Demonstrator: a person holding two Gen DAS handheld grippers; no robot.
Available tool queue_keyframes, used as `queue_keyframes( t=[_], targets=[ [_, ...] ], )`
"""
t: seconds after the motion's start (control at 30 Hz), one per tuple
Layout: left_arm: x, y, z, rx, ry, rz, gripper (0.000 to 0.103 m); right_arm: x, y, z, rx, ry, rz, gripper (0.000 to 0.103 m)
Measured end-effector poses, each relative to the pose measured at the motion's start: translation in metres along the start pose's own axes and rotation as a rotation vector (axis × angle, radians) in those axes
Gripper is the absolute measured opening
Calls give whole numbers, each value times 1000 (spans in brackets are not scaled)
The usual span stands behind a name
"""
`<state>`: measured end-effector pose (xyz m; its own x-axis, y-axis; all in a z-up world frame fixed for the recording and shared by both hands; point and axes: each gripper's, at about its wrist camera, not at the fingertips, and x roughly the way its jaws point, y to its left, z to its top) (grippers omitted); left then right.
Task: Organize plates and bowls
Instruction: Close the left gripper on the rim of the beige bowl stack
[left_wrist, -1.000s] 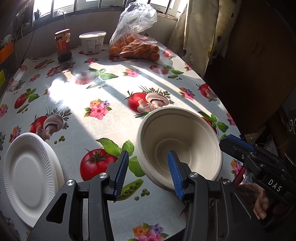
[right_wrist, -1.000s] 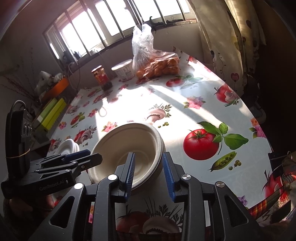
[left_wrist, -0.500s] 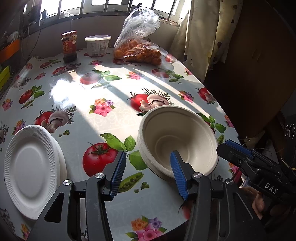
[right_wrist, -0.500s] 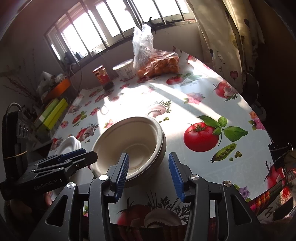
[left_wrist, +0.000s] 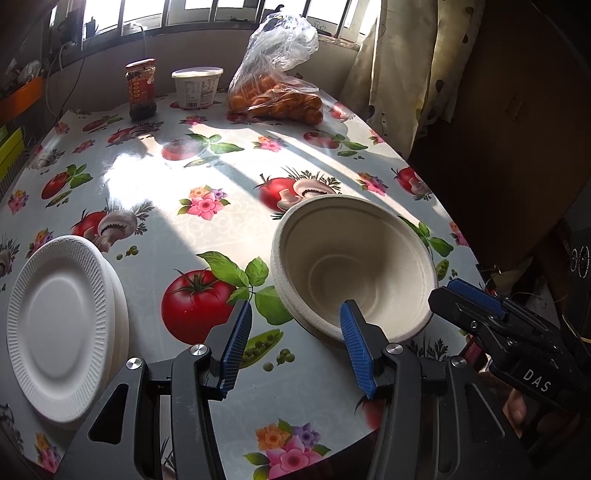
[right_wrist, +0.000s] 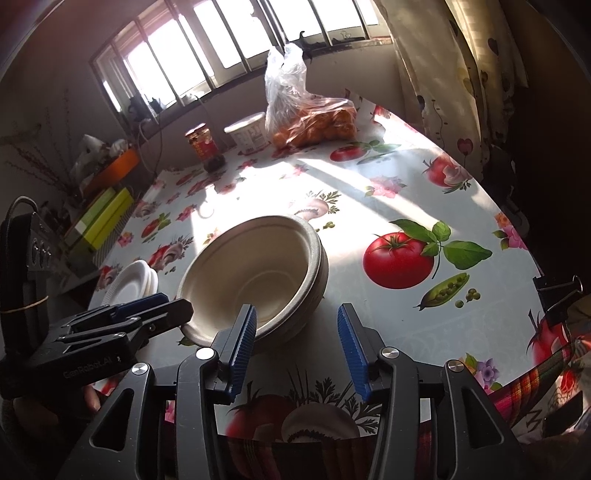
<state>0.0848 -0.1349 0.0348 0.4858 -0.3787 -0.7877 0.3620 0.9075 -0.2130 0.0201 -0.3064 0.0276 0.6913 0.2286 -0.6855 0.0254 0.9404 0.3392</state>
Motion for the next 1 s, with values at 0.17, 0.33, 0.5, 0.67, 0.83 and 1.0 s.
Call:
queue_keyframes(
  t=[0.17,0.33,0.5,0.67,0.83,1.0],
  targets=[
    [-6,8,3,-32,-38,-15,51,-1,-4,1,13,-7,6,46],
    [-2,22,6,-96,-44,-40,51,0,-14,5,35,-19,14,46],
    [6,25,8,-130,-33,-81,51,7,-20,9,51,-10,49,46],
    [13,25,10,-147,-22,-97,51,20,-20,12,57,17,81,46],
    [19,24,9,-155,-6,-111,51,27,-20,15,56,31,109,46],
    [28,26,8,-168,21,-118,51,31,-21,16,61,39,127,46]
  ],
)
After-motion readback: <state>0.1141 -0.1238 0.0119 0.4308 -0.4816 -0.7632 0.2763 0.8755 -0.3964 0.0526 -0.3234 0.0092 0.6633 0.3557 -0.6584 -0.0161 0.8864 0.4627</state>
